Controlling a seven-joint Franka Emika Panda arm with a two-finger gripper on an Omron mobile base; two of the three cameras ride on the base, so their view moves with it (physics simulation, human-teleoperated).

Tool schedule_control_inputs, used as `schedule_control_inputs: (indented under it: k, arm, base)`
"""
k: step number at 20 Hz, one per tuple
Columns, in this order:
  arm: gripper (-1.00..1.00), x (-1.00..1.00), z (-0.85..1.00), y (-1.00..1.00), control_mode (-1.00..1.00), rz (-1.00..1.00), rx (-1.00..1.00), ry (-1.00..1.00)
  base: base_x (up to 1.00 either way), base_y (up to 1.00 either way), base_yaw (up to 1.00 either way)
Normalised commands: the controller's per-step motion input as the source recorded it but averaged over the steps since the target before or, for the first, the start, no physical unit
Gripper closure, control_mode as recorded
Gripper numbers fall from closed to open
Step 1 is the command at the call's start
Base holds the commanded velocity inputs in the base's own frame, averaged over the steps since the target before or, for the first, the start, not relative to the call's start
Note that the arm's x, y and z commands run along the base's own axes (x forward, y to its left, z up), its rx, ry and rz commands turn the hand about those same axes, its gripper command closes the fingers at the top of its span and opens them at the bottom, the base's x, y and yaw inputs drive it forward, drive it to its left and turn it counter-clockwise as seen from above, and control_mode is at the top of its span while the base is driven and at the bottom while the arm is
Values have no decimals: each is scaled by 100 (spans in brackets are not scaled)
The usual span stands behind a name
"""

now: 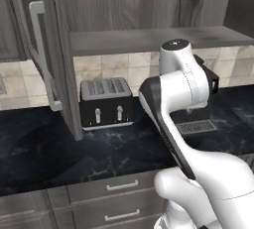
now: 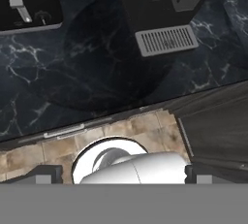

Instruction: Open the cabinet. Pick the soap dispenser and place it next to the sink. Then close the cabinet.

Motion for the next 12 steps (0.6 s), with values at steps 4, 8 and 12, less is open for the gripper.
schedule_control_inputs:
  k: [4, 8, 12]
  arm:
    - [-100, 0, 0, 0, 100, 0, 0, 0]
    - [-100, 0, 0, 0, 100, 0, 0, 0]
    - [-100, 0, 0, 0, 100, 0, 0, 0]
  base:
    - [8, -29, 0]
    - [0, 0, 0]
    - [-1, 0, 0]
